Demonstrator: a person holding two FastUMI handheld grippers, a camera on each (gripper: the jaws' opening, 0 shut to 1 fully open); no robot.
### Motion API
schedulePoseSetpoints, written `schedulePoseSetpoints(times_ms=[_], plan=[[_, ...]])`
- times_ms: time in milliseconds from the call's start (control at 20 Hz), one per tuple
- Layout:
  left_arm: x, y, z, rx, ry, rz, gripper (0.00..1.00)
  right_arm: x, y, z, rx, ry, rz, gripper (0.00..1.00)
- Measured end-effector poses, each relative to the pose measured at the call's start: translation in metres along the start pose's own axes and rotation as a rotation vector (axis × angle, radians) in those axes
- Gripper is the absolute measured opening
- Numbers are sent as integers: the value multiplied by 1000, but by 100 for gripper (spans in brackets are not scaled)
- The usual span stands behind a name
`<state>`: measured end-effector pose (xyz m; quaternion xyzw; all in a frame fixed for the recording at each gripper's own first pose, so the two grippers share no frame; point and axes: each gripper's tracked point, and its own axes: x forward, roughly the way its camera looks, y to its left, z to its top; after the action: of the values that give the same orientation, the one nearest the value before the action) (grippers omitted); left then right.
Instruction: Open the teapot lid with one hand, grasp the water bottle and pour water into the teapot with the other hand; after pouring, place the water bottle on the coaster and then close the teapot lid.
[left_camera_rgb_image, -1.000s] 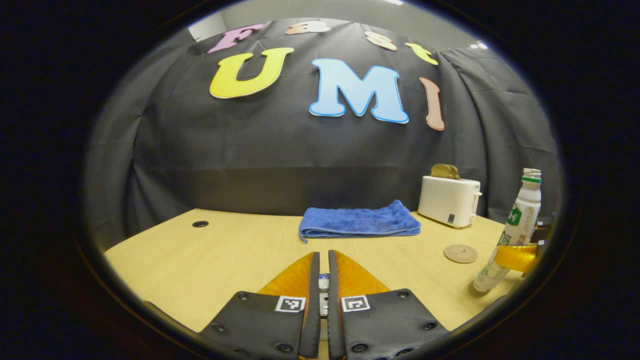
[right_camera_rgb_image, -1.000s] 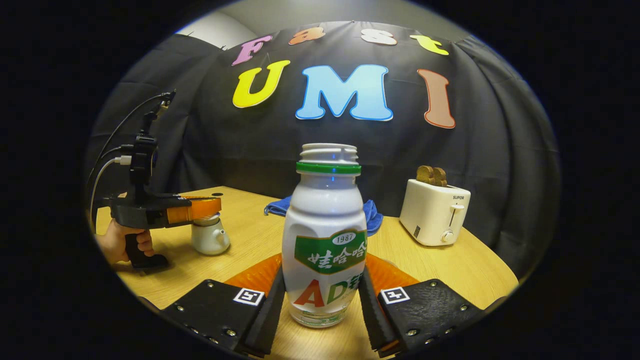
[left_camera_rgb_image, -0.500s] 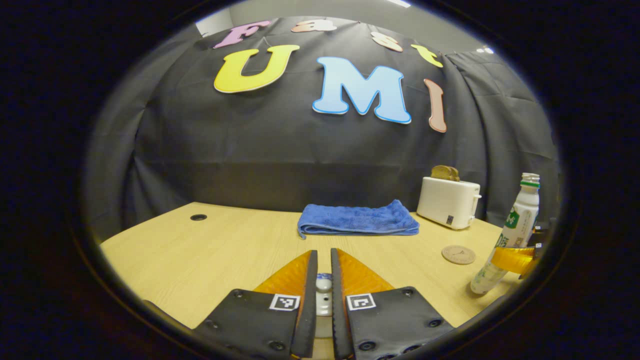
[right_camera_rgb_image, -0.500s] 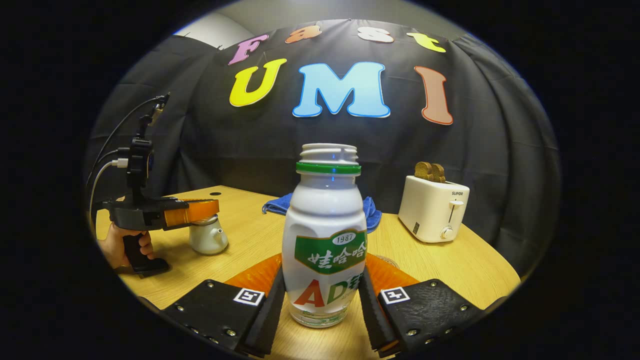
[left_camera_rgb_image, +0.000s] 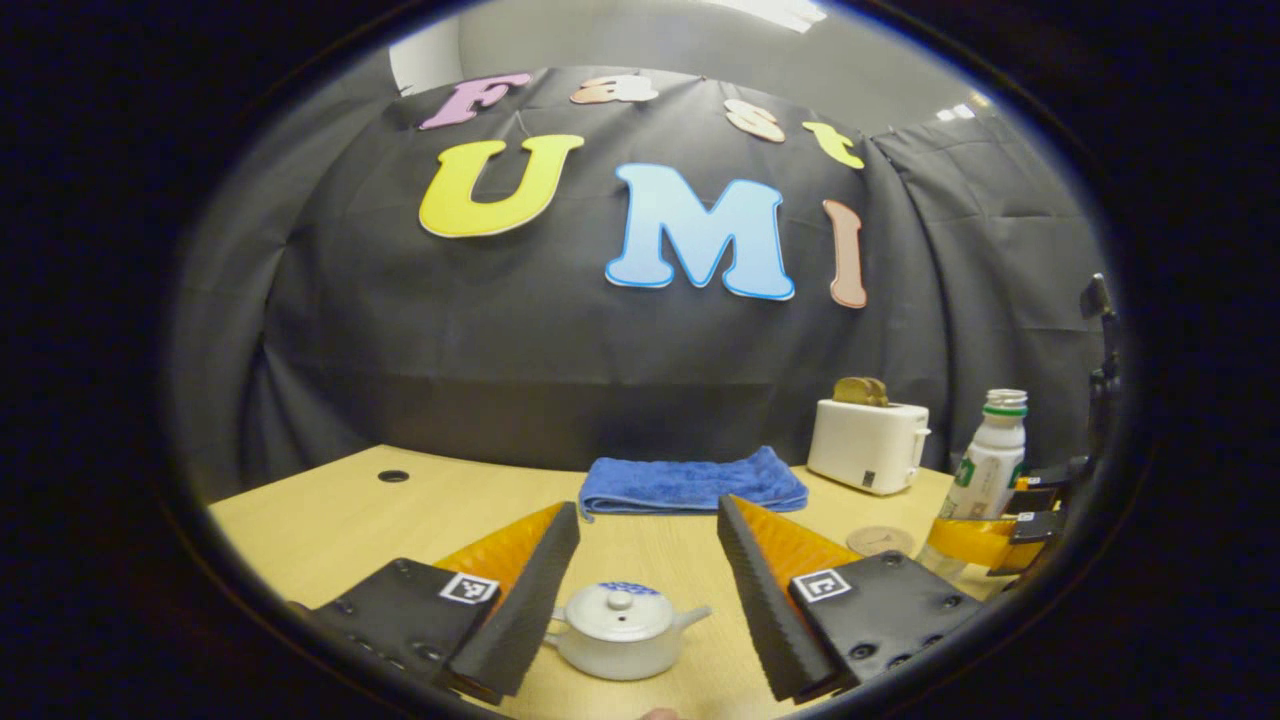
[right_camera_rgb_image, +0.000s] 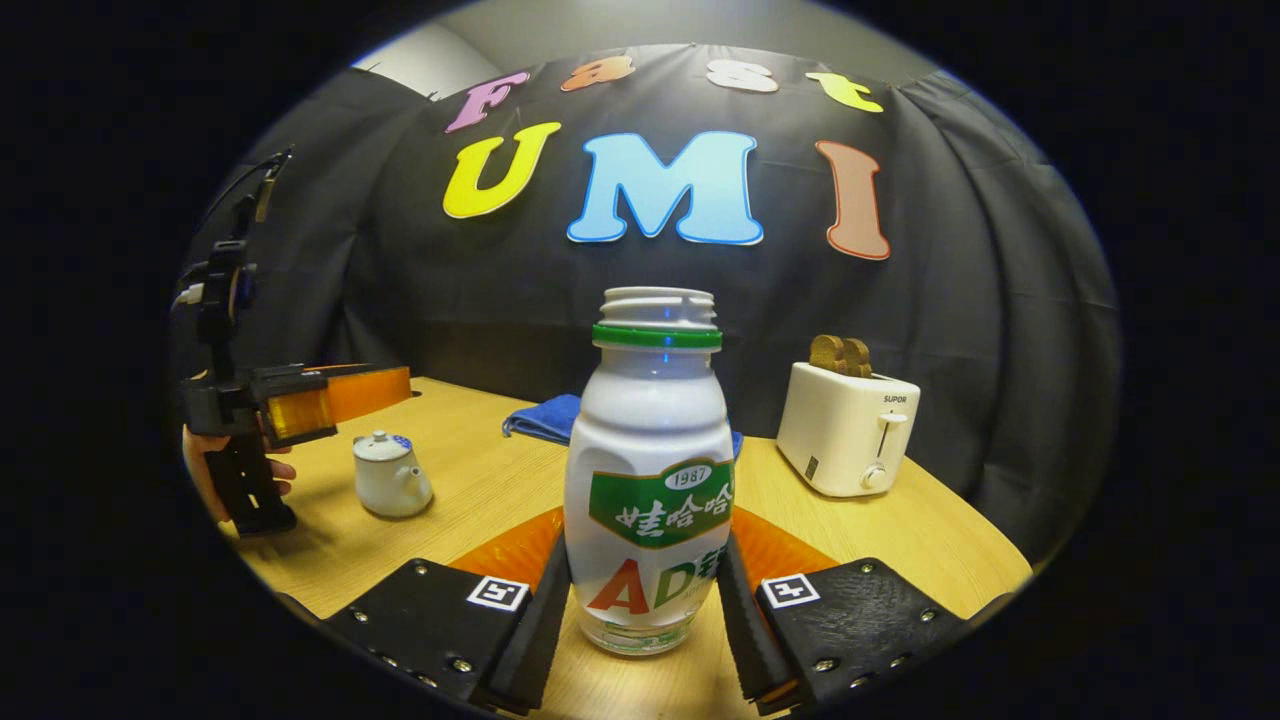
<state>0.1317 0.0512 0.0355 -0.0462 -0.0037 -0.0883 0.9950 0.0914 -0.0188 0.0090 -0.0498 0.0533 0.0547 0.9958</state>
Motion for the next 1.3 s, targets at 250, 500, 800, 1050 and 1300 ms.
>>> schedulePoseSetpoints(times_ms=[250,500,800,1050,1300], plan=[[-30,-10,24,-4,-52,-16,98,15,-32,7,-10,-1,-92,70],[-50,-2,38,-29,-77,-16,98,43,-71,21,-11,-25,-191,70],[-61,25,35,-103,-70,5,98,77,-73,23,7,-37,-176,70],[-63,41,33,-99,-57,12,98,100,-69,9,-1,6,-168,69],[-57,41,27,-97,-44,9,98,106,-73,0,6,22,-184,69]])
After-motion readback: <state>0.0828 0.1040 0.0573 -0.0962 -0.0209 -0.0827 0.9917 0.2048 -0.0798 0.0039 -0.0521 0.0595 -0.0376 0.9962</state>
